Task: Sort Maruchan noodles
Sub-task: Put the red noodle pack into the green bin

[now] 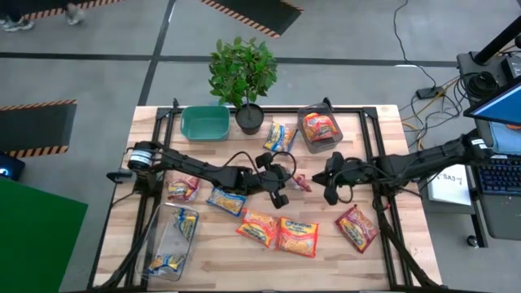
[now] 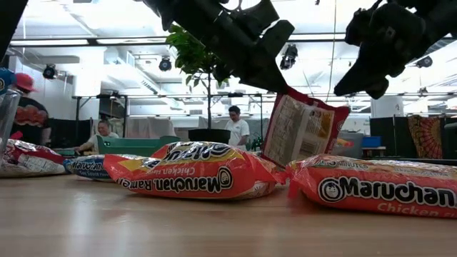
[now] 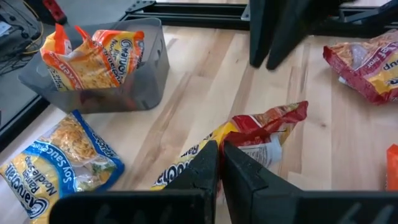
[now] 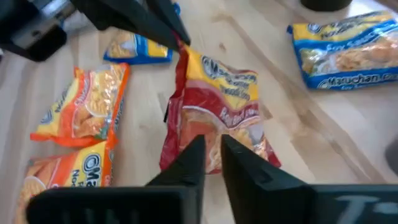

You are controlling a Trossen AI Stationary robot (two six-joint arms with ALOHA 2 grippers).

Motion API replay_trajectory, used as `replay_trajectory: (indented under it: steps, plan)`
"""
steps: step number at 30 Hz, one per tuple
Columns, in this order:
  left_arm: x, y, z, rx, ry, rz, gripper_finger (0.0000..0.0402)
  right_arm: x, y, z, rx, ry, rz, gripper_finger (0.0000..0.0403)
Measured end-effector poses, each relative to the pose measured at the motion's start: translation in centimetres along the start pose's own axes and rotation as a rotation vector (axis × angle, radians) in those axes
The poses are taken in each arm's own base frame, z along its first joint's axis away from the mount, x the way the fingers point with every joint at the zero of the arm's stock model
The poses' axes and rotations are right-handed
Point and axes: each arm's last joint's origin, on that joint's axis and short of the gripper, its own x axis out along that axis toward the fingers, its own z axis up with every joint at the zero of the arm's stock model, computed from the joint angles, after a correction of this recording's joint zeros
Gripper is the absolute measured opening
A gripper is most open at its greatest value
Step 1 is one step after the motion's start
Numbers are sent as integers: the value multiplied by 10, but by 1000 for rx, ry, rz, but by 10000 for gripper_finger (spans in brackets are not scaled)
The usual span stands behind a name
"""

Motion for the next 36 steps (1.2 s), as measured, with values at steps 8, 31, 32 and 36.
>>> replay_trajectory:
  steps: [8,31,32,36]
  plan:
    - [0,0,0,-12,-1,0,0,20,11,7,-76,67,-19,191]
    - [-20,4,9,97,30,-31,1,78,25,16,-252,235,-232,22]
    - [-25,5,12,117,35,-45,3,76,26,18,-248,229,-221,19]
    - [-43,8,23,163,15,-203,26,64,28,26,-235,207,-185,10]
